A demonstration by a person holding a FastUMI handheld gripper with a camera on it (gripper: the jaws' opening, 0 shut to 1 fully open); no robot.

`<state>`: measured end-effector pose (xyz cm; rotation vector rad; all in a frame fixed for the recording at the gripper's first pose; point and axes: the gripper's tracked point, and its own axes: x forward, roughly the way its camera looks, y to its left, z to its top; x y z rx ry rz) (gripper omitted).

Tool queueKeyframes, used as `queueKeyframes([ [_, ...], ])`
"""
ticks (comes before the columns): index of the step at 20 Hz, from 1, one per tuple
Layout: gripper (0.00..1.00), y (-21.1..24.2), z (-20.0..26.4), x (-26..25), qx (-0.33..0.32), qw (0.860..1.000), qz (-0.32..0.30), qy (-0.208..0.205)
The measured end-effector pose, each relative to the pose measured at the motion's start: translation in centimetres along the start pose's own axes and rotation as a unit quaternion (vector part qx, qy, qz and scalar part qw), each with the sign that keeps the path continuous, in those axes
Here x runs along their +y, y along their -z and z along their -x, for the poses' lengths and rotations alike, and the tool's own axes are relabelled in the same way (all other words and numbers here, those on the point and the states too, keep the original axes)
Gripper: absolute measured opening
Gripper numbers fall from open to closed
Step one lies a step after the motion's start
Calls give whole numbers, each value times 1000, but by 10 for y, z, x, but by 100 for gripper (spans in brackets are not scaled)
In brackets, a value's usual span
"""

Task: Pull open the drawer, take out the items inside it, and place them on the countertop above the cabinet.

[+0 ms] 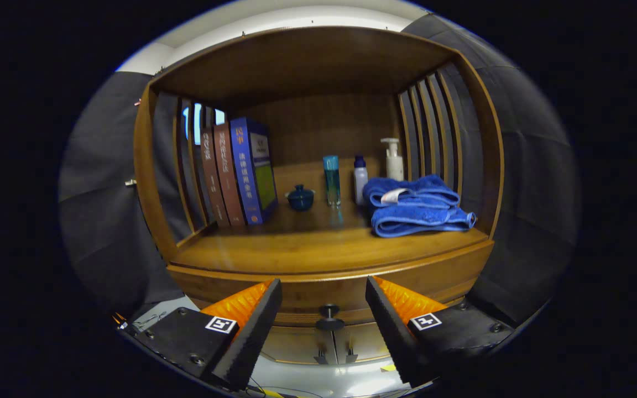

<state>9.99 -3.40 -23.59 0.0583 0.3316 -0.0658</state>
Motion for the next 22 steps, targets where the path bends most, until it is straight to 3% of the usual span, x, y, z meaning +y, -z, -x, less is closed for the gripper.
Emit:
queueKeyframes([
  [8, 96, 70, -44, -8, 74, 997, -6, 13],
  [10, 87, 79, -51, -6, 81, 997, -9, 9],
  [13, 46, 77, -50, -8, 75, 997, -2, 0],
  [14, 46, 77, -48, -8, 79, 997, 4, -2],
  [15, 36, 79, -51, -8, 83, 996, 16, -1],
  [22, 37, 81, -47, -8, 100, 995, 26, 3],
])
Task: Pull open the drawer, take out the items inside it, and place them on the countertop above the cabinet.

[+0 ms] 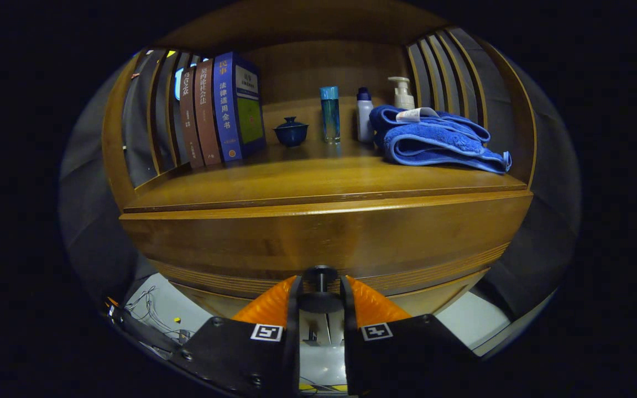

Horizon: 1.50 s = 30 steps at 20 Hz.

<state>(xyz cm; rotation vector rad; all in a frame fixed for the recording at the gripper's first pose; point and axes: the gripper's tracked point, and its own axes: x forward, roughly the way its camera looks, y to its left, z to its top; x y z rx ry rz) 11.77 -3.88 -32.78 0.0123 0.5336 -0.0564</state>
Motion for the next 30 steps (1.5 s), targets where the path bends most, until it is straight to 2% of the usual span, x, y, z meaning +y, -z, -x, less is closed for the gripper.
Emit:
queueKeyframes([
  [4, 37, 11, 22, 2, 9, 1000, 17, -6],
  [20, 37, 76, 146, 4, 51, 999, -6, -11],
  [24, 36, 97, 165, 2, 71, 997, -13, -9],
  [30, 36, 98, 170, 3, 69, 998, -14, 0],
])
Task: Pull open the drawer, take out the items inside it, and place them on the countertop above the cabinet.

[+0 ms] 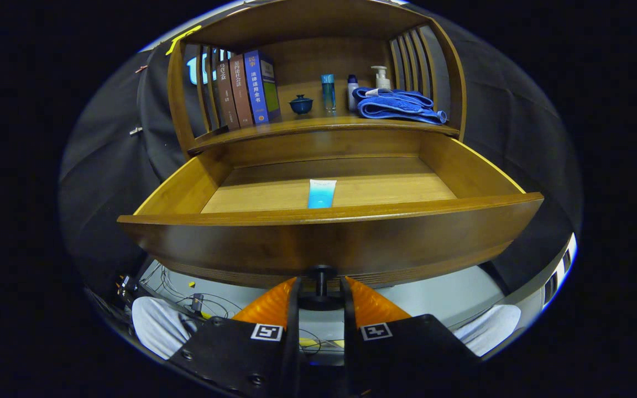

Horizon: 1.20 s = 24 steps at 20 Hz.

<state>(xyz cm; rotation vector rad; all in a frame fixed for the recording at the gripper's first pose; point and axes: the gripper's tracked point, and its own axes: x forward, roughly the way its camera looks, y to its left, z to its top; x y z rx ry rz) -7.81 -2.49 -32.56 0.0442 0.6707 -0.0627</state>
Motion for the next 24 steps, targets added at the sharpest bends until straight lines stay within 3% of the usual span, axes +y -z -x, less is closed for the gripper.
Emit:
queueKeyframes([
  [1, 37, -1, 0, -1, 2, 1000, -1, 3],
  [4, 50, -19, 17, 1, -28, 999, -11, 11],
  [7, 100, -32, 35, 6, -37, 999, -3, 22],
  [12, 100, -85, 55, 22, -68, 998, -3, 7],
  [17, 100, -141, 17, 22, -50, 999, -1, 7],
  [20, 99, -156, -26, 22, -8, 1000, 4, 9],
  [24, 100, -143, -80, 22, 89, 996, 7, 12],
])
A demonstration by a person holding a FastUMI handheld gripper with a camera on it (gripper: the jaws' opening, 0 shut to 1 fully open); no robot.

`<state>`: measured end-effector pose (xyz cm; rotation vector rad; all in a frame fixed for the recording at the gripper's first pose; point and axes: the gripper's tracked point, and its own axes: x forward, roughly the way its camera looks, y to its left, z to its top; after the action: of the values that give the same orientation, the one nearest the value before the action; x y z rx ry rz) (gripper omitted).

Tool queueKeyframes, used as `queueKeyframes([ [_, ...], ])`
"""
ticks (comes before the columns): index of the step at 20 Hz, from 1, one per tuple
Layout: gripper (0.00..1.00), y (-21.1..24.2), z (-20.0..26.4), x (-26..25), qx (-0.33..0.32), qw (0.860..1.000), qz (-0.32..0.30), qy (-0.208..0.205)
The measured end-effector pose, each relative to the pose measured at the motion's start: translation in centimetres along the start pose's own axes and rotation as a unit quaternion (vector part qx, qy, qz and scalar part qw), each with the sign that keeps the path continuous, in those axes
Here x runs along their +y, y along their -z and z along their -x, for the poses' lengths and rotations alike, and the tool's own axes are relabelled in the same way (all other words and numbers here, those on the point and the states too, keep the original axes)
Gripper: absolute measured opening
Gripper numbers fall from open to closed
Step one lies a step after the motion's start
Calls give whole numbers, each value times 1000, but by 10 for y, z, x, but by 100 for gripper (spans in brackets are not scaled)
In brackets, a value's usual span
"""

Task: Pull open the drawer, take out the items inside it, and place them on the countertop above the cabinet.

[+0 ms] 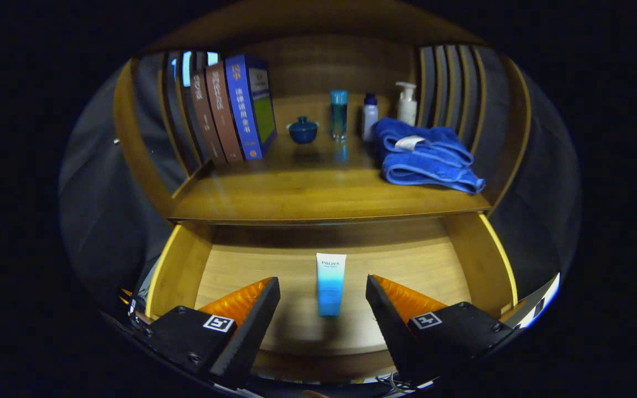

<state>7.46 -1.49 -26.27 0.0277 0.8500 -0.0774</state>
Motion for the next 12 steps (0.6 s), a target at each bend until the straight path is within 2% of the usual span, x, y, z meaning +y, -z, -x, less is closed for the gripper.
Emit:
queueKeyframes([
  [6, 100, 27, -60, -15, 134, 991, -3, 28],
  [12, 93, 50, -89, -29, 212, 975, 14, 63],
])
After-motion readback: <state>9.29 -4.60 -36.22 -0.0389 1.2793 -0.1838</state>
